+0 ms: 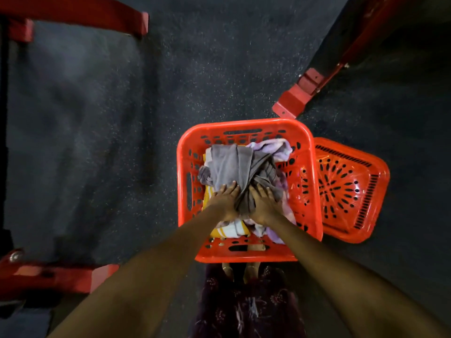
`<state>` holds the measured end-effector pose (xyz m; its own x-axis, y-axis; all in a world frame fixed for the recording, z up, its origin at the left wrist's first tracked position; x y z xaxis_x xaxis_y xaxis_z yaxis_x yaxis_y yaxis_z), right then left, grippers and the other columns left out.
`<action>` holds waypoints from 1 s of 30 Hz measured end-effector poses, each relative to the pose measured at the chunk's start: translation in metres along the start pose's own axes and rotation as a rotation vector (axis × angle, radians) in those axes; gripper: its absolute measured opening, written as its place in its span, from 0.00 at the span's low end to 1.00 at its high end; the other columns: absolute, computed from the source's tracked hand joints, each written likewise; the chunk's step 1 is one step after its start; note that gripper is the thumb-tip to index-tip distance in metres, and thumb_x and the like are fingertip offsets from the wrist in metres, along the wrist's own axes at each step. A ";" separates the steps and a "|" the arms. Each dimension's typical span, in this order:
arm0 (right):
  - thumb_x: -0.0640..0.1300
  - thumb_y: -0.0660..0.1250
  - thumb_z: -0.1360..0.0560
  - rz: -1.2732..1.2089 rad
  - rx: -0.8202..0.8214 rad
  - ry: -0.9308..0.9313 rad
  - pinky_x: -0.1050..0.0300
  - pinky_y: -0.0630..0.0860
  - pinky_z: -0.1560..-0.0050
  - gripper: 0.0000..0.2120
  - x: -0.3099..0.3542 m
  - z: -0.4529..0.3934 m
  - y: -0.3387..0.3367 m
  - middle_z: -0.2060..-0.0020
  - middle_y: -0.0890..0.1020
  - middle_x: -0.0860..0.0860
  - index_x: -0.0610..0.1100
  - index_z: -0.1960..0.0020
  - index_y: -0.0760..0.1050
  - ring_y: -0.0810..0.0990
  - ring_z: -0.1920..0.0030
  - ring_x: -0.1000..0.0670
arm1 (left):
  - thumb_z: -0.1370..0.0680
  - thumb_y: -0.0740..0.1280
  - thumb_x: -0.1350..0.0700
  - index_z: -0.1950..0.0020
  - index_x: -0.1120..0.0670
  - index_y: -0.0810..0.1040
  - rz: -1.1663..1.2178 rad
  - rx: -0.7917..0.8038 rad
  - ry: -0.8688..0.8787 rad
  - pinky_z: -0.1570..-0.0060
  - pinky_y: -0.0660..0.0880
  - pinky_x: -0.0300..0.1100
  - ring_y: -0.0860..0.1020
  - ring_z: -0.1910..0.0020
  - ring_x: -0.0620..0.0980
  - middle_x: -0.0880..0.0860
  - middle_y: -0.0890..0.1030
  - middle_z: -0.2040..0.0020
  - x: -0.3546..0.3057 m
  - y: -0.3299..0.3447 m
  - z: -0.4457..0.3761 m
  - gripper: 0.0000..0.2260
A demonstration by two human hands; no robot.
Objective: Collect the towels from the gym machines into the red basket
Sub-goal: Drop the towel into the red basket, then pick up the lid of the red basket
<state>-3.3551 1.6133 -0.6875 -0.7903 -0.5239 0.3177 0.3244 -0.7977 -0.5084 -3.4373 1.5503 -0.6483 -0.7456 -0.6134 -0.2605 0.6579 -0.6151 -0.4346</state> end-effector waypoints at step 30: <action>0.39 0.63 0.24 -0.386 -0.327 0.083 0.51 0.67 0.32 0.24 -0.265 0.185 -0.122 0.31 0.69 0.42 0.39 0.29 0.64 0.70 0.31 0.43 | 0.25 0.65 0.63 0.24 0.61 0.55 0.447 -0.326 0.135 0.27 0.51 0.38 0.57 0.23 0.54 0.59 0.57 0.23 -0.338 0.016 0.033 0.32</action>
<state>-3.0891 1.7939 -0.5620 -0.8634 -0.1731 0.4738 -0.1687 -0.7861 -0.5946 -3.1712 1.7311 -0.5385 -0.4234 -0.6967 -0.5791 0.8616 -0.1122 -0.4950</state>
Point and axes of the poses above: each hand's wrist, its own z-axis away from the middle knuckle, its own y-axis out of the palm, x = y × z, the point moved 9 cm from there along -z, towards the middle knuckle
